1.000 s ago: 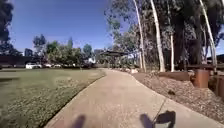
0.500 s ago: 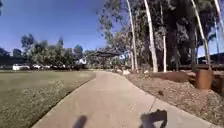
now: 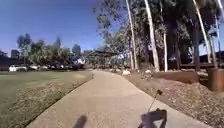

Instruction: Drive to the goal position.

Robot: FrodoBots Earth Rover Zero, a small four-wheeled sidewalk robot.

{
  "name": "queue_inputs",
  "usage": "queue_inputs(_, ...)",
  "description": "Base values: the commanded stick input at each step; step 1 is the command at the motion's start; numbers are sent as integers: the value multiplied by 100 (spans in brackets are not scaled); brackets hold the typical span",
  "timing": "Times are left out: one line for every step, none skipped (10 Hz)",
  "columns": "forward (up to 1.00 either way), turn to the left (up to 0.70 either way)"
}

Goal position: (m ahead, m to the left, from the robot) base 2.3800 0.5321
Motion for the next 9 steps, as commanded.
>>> queue_inputs(100, 0)
queue_inputs(100, 0)
queue_inputs(100, 0)
queue_inputs(100, 0)
queue_inputs(100, 0)
queue_inputs(100, 0)
queue_inputs(100, 0)
queue_inputs(100, 0)
queue_inputs(100, 0)
